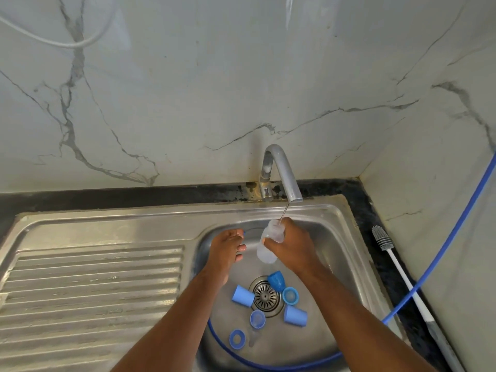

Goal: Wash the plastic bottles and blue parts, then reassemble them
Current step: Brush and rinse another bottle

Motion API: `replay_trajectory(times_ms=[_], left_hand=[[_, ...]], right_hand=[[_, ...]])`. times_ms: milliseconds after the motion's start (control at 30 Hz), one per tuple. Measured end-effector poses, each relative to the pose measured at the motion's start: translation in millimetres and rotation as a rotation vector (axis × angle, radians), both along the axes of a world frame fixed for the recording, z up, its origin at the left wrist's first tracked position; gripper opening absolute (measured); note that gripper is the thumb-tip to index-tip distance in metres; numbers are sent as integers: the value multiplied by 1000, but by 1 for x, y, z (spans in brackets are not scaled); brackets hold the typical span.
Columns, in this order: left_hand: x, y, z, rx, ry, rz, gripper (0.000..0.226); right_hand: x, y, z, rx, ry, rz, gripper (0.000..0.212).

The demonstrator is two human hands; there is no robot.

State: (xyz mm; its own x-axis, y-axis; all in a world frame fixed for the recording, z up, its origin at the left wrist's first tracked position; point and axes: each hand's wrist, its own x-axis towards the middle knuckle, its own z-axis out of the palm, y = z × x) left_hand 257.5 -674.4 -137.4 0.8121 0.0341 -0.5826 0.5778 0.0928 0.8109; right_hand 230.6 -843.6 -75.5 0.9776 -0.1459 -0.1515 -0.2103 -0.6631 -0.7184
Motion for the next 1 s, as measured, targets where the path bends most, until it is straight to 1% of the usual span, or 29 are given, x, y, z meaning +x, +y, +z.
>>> replay_trajectory(times_ms=[33, 100, 133, 233, 267, 367, 400, 467, 500, 600, 633, 700, 733, 767, 833, 867, 933, 967, 1000], left_hand=[[0, 0, 0, 3, 2, 2, 15], [3, -1, -1, 7, -12, 0, 15], [4, -1, -2, 5, -17, -3, 17], [3, -4, 1, 3, -8, -3, 19], [2, -5, 1, -1, -10, -1, 17], [3, -7, 4, -22, -34, -13, 14], [1, -7, 4, -17, -36, -22, 15], [-3, -7, 3, -8, -31, -30, 16], [-4, -7, 3, -7, -32, -29, 14], [-3, -6, 1, -5, -32, -37, 13], [-4, -5, 0, -5, -25, -36, 13], [-9, -5, 1, -7, -10, -23, 11], [-9, -6, 3, -6, -9, -19, 11], [-8, -8, 5, -7, -10, -23, 11], [-8, -9, 7, -39, -7, -23, 12], [-7, -10, 10, -55, -7, -28, 13], [-9, -10, 9, -64, 7, -26, 13], [-10, -11, 10, -61, 10, -25, 12], [-9, -12, 10, -59, 11, -28, 12]], right_hand=[[-1, -1, -1, 0, -33, -22, 45], [-2, -3, 3, 31, -173, -102, 42], [-1, -3, 3, 25, -201, -99, 43], [-5, 1, -3, -33, -70, 23, 49], [-6, 1, -4, -37, -76, 16, 49], [-3, 1, -1, 17, -229, -107, 45], [-3, 2, -2, 16, -205, -90, 45], [-6, 3, -7, -48, -98, -7, 44], [-6, 3, -8, -52, -94, -8, 43], [2, 0, 0, 65, -221, -155, 42], [4, 0, 0, 88, -218, -152, 42], [1, 3, -6, 60, -111, -57, 43], [0, 4, -7, 47, -95, -48, 45], [0, 4, -7, 63, -124, -88, 47], [1, 4, -5, 112, -252, -182, 47], [2, 5, -3, 114, -268, -182, 46], [-1, 10, -6, 78, -146, -87, 44], [-2, 9, -9, 62, -117, -67, 43], [-3, 7, -10, 56, -138, -89, 42]])
